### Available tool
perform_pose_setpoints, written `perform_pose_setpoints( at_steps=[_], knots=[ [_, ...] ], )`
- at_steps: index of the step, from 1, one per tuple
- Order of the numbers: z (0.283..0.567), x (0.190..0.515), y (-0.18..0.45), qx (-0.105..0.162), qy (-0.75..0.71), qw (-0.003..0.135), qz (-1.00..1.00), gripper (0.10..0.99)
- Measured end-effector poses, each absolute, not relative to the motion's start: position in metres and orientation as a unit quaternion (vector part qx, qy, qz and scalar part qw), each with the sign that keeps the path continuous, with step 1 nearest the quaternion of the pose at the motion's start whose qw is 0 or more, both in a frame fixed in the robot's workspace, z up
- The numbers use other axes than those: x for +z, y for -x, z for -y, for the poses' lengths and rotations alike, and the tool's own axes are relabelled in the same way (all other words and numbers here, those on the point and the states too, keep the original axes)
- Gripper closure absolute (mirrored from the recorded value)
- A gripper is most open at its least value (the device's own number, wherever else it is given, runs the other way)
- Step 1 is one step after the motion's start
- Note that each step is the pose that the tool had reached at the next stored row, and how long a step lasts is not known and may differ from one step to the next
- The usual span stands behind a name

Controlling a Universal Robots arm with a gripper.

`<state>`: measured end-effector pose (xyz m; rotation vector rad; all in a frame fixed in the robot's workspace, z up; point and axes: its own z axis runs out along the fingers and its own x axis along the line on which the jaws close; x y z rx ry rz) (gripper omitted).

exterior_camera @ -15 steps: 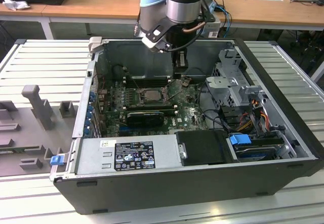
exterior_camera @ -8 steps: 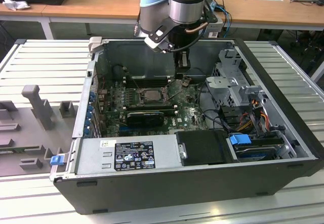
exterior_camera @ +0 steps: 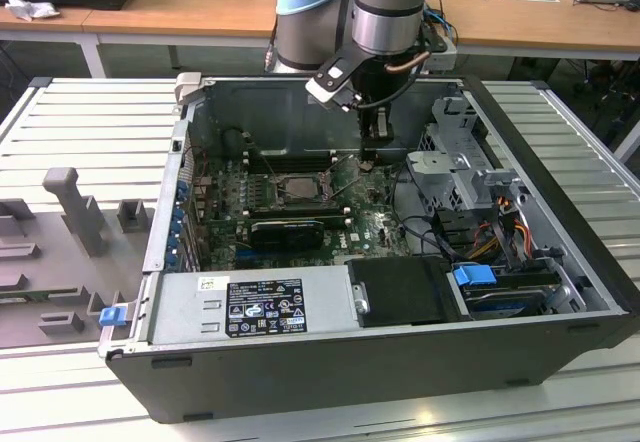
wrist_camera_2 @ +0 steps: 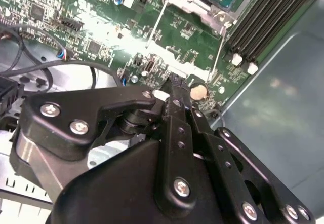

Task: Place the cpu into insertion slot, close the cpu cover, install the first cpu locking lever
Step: 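Place the cpu into insertion slot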

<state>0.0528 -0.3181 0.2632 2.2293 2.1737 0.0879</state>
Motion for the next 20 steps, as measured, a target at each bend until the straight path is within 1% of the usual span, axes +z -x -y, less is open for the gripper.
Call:
perform_pose_setpoints(
  at_steps=[8, 20],
  knots=[
    [0.318, 0.248, -0.057, 0.028, -0.716, 0.013, -0.698, 0.98],
    [0.319, 0.248, -0.036, 0.028, -0.716, 0.012, -0.698, 0.98]
  ],
)
